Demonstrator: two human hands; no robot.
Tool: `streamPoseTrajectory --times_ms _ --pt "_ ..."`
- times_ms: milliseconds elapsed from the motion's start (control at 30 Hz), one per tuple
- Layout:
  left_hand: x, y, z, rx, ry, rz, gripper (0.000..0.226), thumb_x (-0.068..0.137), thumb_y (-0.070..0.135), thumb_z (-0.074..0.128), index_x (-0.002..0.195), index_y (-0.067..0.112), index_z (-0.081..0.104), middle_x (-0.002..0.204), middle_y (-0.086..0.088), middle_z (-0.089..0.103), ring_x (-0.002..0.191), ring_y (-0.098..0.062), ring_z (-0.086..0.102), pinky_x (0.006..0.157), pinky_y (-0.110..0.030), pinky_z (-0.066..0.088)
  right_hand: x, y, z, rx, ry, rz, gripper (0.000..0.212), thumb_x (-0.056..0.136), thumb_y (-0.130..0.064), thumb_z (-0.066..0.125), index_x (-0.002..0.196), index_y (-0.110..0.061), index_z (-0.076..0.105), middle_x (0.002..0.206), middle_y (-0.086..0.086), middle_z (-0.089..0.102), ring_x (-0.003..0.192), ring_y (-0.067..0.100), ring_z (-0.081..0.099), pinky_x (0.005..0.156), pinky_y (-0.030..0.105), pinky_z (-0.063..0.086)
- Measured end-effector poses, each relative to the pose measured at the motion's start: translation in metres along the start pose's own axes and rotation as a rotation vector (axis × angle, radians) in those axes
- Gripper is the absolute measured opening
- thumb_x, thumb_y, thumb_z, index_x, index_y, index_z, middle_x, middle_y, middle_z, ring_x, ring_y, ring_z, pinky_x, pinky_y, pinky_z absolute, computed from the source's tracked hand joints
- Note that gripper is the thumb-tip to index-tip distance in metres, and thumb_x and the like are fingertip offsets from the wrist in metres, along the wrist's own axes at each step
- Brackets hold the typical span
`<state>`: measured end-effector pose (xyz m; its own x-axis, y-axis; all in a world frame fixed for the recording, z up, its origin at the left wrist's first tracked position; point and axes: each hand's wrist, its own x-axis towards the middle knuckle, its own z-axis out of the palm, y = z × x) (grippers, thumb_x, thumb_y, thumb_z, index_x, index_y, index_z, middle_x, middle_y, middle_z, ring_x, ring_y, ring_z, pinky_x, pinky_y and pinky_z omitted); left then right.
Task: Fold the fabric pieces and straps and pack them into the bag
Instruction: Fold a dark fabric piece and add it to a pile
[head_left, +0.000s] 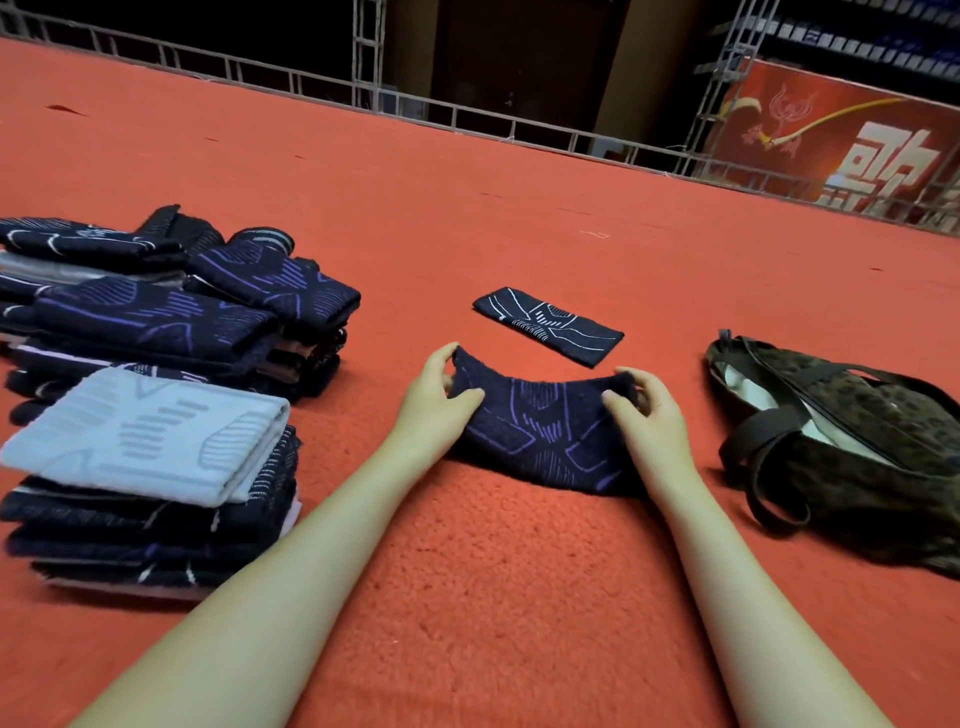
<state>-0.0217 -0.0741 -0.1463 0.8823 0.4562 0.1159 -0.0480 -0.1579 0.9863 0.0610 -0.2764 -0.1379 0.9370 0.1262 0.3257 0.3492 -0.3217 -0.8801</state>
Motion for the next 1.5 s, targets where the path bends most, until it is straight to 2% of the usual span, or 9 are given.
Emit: streamPoseTrajectory --times_ms 133,267,400,600,767,967,1100,1233,1500 --pt "0.003 -0.001 -0.002 -0.173 0.084 -0.064 0.049 0.094 0.006 0.045 0.137 0.028 0.041 0.125 -0.008 0.057 0.111 -0.023 0.059 0.094 -0.039 0.051 -0.001 0.007 0.005 -0.36 -0.178 -0.016 0.059 0.086 -0.013 0.063 0.14 -0.017 0.043 0.137 -0.001 0.051 0.126 0.015 0.047 0.101 0.021 0.032" --pt "0.006 -0.005 -0.005 -0.01 0.104 -0.128 0.05 0.092 0.006 0.041 0.138 0.025 0.042 0.134 -0.011 0.051 0.11 -0.027 0.059 0.094 -0.04 0.05 0.001 0.006 0.003 -0.299 -0.071 0.03 0.055 0.084 -0.009 0.066 0.135 -0.012 0.05 0.132 0.005 0.057 0.119 0.02 0.054 0.101 0.028 0.039" --pt "0.001 -0.005 -0.001 0.414 0.062 0.043 0.053 0.089 0.011 0.049 0.14 0.022 0.041 0.127 -0.008 0.046 0.109 -0.02 0.05 0.089 -0.023 0.037 0.002 0.006 0.001 -0.127 0.058 0.157 0.044 0.082 -0.007 0.067 0.126 -0.011 0.059 0.104 0.004 0.067 0.095 0.019 0.063 0.089 0.033 0.05" --pt "-0.004 -0.005 -0.001 0.652 0.148 0.124 0.046 0.089 0.017 0.05 0.135 0.018 0.048 0.129 -0.003 0.043 0.123 -0.023 0.032 0.104 -0.035 0.034 0.0 -0.001 0.003 0.192 0.057 0.209 0.026 0.087 -0.013 0.064 0.113 -0.013 0.064 0.091 0.005 0.066 0.081 0.015 0.062 0.075 0.028 0.052" --pt "-0.007 -0.003 0.005 0.668 0.072 0.201 0.039 0.089 0.017 0.05 0.128 0.02 0.056 0.124 -0.001 0.049 0.12 -0.021 0.037 0.102 -0.033 0.036 -0.008 -0.014 0.009 0.445 -0.207 0.179 0.024 0.097 -0.013 0.047 0.112 -0.009 0.064 0.079 0.006 0.064 0.065 0.014 0.059 0.052 0.018 0.044" --pt "-0.01 -0.004 0.008 0.751 -0.022 0.256 0.036 0.088 0.016 0.049 0.122 0.024 0.059 0.117 -0.002 0.059 0.114 -0.024 0.049 0.101 -0.035 0.036 -0.019 0.004 0.03 -0.44 -0.365 -0.342 0.034 0.084 -0.006 0.06 0.112 -0.023 0.068 0.117 -0.008 0.059 0.116 0.009 0.044 0.099 0.019 0.029" --pt "-0.012 -0.003 0.01 0.761 -0.02 0.304 0.035 0.091 0.018 0.046 0.124 0.023 0.057 0.117 0.002 0.063 0.113 -0.021 0.052 0.102 -0.033 0.033 -0.019 0.002 0.03 -0.329 -0.259 -0.202 0.045 0.08 -0.014 0.07 0.123 -0.024 0.059 0.122 -0.003 0.048 0.113 0.01 0.047 0.099 0.023 0.041" --pt "-0.013 -0.003 0.013 0.74 -0.021 0.311 0.033 0.093 0.022 0.044 0.125 0.025 0.055 0.118 0.004 0.065 0.114 -0.02 0.053 0.101 -0.032 0.03 -0.021 -0.004 0.03 -0.213 -0.219 -0.273 0.035 0.084 -0.007 0.066 0.117 -0.021 0.062 0.114 -0.004 0.054 0.098 0.0 0.058 0.084 0.007 0.045" --pt "-0.014 -0.008 0.018 0.931 -0.087 0.291 0.042 0.095 0.041 0.042 0.134 0.028 0.048 0.129 0.003 0.051 0.125 -0.02 0.038 0.104 -0.036 0.027 -0.023 0.003 0.04 -0.511 -0.299 -0.263 0.037 0.091 -0.022 0.061 0.126 -0.014 0.061 0.132 0.004 0.048 0.125 0.019 0.039 0.106 0.023 0.027"
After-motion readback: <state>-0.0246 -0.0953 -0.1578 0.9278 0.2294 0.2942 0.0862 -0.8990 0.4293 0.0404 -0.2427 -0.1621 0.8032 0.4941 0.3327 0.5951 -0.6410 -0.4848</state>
